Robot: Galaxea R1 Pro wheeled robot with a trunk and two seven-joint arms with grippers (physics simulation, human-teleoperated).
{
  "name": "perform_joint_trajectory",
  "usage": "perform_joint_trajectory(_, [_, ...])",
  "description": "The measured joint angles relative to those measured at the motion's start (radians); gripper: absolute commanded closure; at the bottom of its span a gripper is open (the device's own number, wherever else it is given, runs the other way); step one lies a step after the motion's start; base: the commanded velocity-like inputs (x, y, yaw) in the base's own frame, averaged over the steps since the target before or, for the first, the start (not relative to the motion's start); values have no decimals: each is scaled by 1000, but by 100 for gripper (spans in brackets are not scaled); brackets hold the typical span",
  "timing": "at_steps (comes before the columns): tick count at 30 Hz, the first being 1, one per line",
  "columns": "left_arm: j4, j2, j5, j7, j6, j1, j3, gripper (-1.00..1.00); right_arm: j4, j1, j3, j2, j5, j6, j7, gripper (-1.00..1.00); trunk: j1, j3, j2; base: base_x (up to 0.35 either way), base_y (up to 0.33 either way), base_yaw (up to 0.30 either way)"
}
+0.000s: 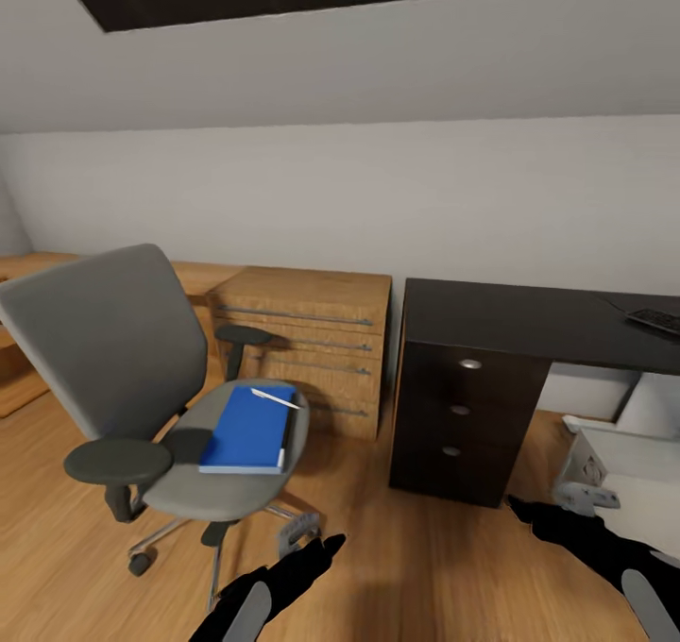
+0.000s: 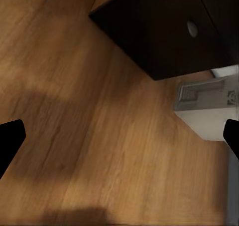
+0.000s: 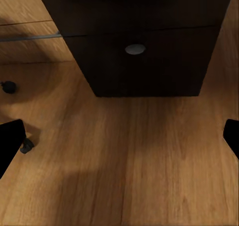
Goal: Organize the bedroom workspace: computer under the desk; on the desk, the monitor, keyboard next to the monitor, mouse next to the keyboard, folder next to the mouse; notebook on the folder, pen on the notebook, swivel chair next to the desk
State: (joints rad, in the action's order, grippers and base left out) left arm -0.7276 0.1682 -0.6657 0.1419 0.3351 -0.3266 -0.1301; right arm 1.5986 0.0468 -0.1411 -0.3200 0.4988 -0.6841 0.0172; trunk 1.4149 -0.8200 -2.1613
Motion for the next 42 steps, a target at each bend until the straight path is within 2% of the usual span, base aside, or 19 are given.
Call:
perform_joint_trajectory(9, [-1, 1, 0, 24, 3, 0, -5, -100, 9, 0, -6, -2, -2, 3, -4, -100, -35, 28, 63, 0, 0, -280])
perform_joint_trajectory(13, [-2, 0, 0, 26, 3, 0, -23, -100, 10, 6, -12, -3, -2, 5, -4, -100, -50, 41, 91, 0, 0, -280])
perform_joint_trajectory(17, [-1, -1, 0, 26, 4, -4, -34, -100, 12, 27, -12, -3, -2, 3, -3, -100, -65, 53, 119, 0, 0, -259])
perform_joint_trajectory(21, [1, -2, 0, 25, 6, -20, -41, -100, 13, 92, -7, -2, -6, -5, -4, -100, -81, 66, 147, 0, 0, -237])
perform_joint_trajectory(22, [1, -2, 0, 25, 9, -29, -42, -100, 13, 112, -5, -2, -12, -7, -5, -100, -84, 69, 154, 0, 0, -224])
perform_joint_trajectory(24, [4, -2, -1, 25, 33, -62, -43, -100, 13, 164, -4, 0, -59, -12, -5, -100, -92, 75, 168, 0, 0, -222])
perform_joint_trajectory(27, [7, -1, -1, 24, 57, -89, -45, -100, 13, 195, -5, 3, -118, -19, -5, -100, -104, 85, 189, 0, 0, -221])
perform_joint_trajectory(30, [8, -2, 0, 24, 71, -103, -47, -100, 13, 211, -5, 5, -155, -22, -5, -100, -115, 94, 210, 0, 0, -220])
perform_joint_trajectory(35, [11, -2, 2, 23, 79, -111, -51, -100, 13, 221, -3, 4, -179, -23, -4, -100, -134, 110, 245, 0, 0, -220])
perform_joint_trajectory(42, [33, -7, 3, 22, 83, -115, -78, -100, 13, 227, -1, 0, -193, -23, -4, -100, -161, 132, 294, 0, 0, -223])
